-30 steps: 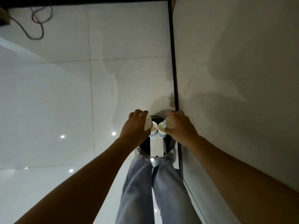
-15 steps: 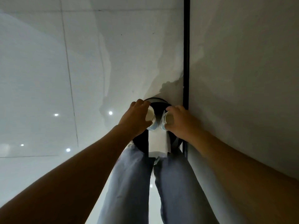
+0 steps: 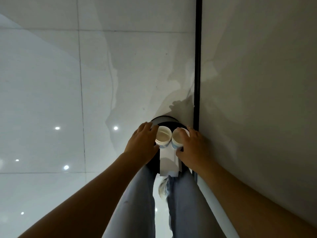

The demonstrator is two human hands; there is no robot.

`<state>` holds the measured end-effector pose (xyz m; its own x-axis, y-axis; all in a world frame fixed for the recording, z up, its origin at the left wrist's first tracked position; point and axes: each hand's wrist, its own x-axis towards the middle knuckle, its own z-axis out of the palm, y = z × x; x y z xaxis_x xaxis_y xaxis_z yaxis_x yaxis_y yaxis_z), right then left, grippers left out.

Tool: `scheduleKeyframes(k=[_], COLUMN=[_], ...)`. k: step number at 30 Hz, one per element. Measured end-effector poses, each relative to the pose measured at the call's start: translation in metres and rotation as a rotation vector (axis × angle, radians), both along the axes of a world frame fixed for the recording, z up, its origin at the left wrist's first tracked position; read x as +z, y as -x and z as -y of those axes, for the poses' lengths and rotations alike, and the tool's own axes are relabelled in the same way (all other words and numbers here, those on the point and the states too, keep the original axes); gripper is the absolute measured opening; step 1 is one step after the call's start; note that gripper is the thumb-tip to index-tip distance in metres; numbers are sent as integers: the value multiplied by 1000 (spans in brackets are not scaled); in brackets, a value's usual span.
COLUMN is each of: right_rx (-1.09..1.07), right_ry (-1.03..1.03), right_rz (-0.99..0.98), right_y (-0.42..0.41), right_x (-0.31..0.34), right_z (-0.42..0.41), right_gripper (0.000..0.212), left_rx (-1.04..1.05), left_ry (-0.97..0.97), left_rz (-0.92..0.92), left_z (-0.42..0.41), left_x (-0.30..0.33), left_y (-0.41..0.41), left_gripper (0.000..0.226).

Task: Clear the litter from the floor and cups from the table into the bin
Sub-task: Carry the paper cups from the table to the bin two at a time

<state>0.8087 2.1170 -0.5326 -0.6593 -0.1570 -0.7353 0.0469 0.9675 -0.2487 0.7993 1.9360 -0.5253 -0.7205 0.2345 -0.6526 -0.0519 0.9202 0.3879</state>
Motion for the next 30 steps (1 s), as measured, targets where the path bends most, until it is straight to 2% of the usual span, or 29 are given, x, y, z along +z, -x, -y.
scheduleKeyframes(k=[11, 18, 24, 30], right_rx=[119, 458, 721, 1036], right_ry=[32, 88, 176, 229], right_rz=[-94, -202, -251, -264], right_y=[-7, -57, -135, -212], right_x=[214, 321, 390, 449], right_z=[87, 147, 182, 226], right_gripper=[64, 67, 59, 59], left_rx=[109, 266, 581, 926], left_ry=[57, 248, 302, 347], left_rz=[-25, -120, -173, -152], left_z=[44, 87, 103, 114], left_x=[208, 316, 392, 438], left_y=[-36, -113, -222, -343], left_gripper=[61, 58, 57, 57])
